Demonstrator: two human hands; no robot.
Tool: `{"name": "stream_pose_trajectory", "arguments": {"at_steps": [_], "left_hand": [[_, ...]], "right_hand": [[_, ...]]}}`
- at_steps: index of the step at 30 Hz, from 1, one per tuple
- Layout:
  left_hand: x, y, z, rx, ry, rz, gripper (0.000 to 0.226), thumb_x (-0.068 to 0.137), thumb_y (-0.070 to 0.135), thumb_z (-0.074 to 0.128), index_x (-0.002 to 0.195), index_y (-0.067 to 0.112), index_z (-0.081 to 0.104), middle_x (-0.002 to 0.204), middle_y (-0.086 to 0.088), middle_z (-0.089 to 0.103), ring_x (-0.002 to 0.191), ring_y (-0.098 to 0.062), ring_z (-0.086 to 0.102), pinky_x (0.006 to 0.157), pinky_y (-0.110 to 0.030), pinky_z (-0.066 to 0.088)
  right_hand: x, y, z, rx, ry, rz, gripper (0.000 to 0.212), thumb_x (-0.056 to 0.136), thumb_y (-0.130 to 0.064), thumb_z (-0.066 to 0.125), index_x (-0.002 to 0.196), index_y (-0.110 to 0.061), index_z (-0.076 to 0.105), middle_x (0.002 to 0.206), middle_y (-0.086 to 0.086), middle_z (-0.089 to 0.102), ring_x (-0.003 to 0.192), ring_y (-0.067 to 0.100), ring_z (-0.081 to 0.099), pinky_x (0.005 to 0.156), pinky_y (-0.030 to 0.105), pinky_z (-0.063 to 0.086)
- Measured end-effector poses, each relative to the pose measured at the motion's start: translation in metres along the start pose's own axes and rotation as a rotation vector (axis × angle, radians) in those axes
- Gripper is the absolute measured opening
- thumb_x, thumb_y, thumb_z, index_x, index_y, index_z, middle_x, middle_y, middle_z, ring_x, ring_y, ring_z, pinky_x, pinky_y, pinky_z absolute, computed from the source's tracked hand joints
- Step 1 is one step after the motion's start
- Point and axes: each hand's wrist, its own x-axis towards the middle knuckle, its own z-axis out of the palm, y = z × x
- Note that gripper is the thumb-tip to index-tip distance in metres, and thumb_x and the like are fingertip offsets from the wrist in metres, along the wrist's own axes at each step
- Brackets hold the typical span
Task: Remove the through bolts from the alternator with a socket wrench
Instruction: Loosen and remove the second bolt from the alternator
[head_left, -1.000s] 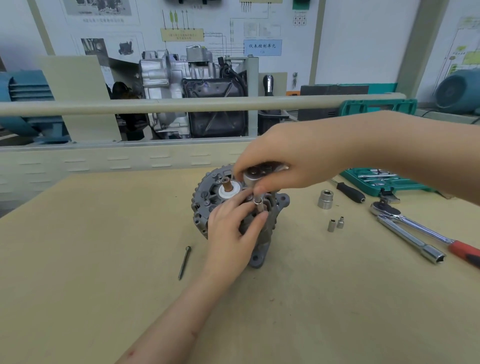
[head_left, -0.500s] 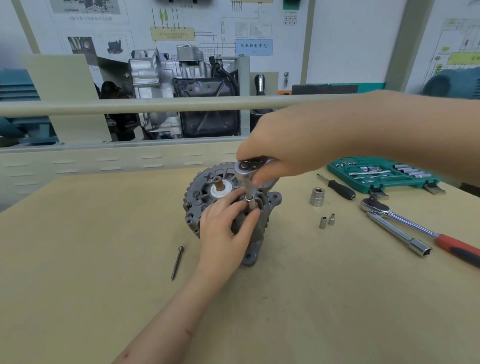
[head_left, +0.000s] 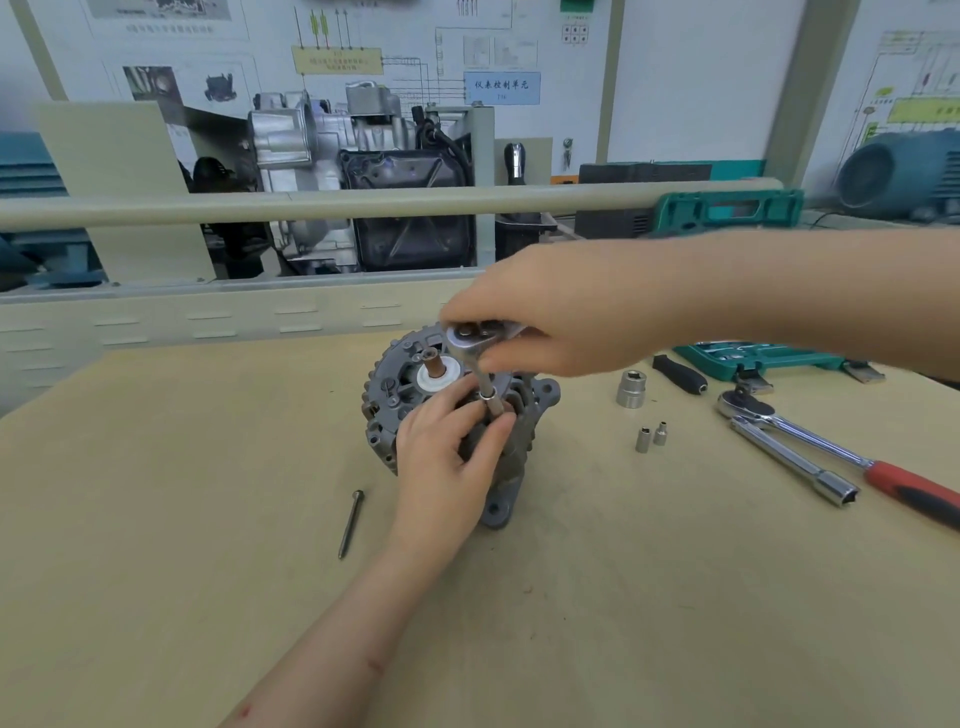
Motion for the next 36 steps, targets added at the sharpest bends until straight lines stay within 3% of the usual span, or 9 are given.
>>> {"name": "stream_pose_trajectory", "arguments": {"at_steps": [6,10,14,21,24,27,29,33,36], "left_hand": [[0.001,0.004,0.0,0.05,0.011,0.021,0.028,0.079,0.029,0.054,0.073,0.004,0.064,0.091,0.003,0.062,0.088,-0.021,0.055,0.083,-0.043,0.039],[0.0,0.003,-0.002,0.065,-0.022,0.04,0.027,0.07,0.032,0.064,0.085,0.009,0.066,0.106,0.006,0.062,0.099,-0.016,0.055,0.089,-0.045,0.038],[-0.001,0.005,-0.006,0.067,-0.054,0.095,0.04,0.066,0.04,0.057,0.082,0.004,0.064,0.089,0.014,0.058,0.087,-0.01,0.052,0.081,-0.043,0.04],[0.0,0.002,-0.004,0.024,-0.03,0.039,0.021,0.08,0.024,0.053,0.067,0.008,0.056,0.083,0.009,0.057,0.079,-0.017,0.05,0.081,-0.043,0.038],[-0.003,0.0,-0.001,0.071,-0.006,0.0,0.024,0.08,0.03,0.05,0.08,0.013,0.067,0.112,0.01,0.059,0.102,-0.01,0.049,0.095,-0.021,0.023],[-0.004,0.0,0.001,0.079,0.025,0.023,0.028,0.08,0.033,0.051,0.088,0.014,0.07,0.112,0.03,0.045,0.106,0.004,0.039,0.094,-0.005,0.011],[-0.004,0.001,0.002,0.072,0.038,0.027,0.029,0.08,0.033,0.051,0.09,0.014,0.07,0.11,0.033,0.041,0.104,0.01,0.036,0.093,-0.001,0.007],[-0.004,0.002,0.003,0.063,0.033,0.01,0.029,0.08,0.033,0.05,0.09,0.014,0.07,0.114,0.019,0.051,0.106,0.0,0.042,0.095,-0.006,0.012],[-0.004,0.003,0.002,0.055,0.018,0.005,0.02,0.084,0.027,0.056,0.087,0.012,0.069,0.115,0.011,0.057,0.107,-0.007,0.047,0.098,-0.022,0.022]], "right_hand": [[-0.005,-0.015,0.02,-0.047,0.418,0.213,0.038,0.079,-0.065,0.039,0.077,-0.028,0.043,0.061,-0.005,0.053,0.06,0.013,0.049,0.048,0.024,0.027],[0.008,-0.005,0.025,-0.028,0.529,0.176,0.028,0.074,-0.042,0.054,0.059,-0.021,0.042,0.047,0.0,0.038,0.051,0.02,0.036,0.047,0.028,0.018],[0.016,-0.004,0.027,0.048,0.612,-0.046,0.017,0.064,-0.028,0.041,0.051,-0.02,0.033,0.041,0.001,0.027,0.048,0.024,0.018,0.054,0.027,0.025],[0.009,0.004,0.023,-0.035,0.409,-0.126,0.024,0.076,-0.036,0.041,0.066,-0.014,0.046,0.055,0.003,0.047,0.054,0.025,0.042,0.066,0.033,0.027],[0.001,0.009,0.008,0.151,0.14,-0.019,0.029,0.078,-0.037,0.046,0.1,-0.02,0.056,0.079,-0.004,0.052,0.075,0.014,0.047,0.076,0.031,0.038],[-0.008,0.012,-0.013,0.297,-0.115,0.065,0.046,0.077,-0.039,0.048,0.121,-0.027,0.049,0.099,-0.011,0.055,0.09,0.007,0.053,0.084,0.031,0.046],[-0.011,0.013,-0.016,0.14,-0.131,0.067,0.054,0.072,-0.048,0.04,0.118,-0.022,0.052,0.102,-0.005,0.059,0.09,0.012,0.055,0.082,0.033,0.047],[-0.006,0.014,0.0,-0.233,0.076,0.102,0.039,0.081,-0.056,0.036,0.085,-0.021,0.051,0.059,-0.009,0.042,0.048,0.008,0.038,0.041,0.024,0.027],[0.003,0.024,0.011,-0.296,0.119,0.068,0.037,0.082,-0.06,0.039,0.076,-0.024,0.048,0.056,-0.01,0.043,0.043,0.005,0.037,0.038,0.022,0.019]]}}
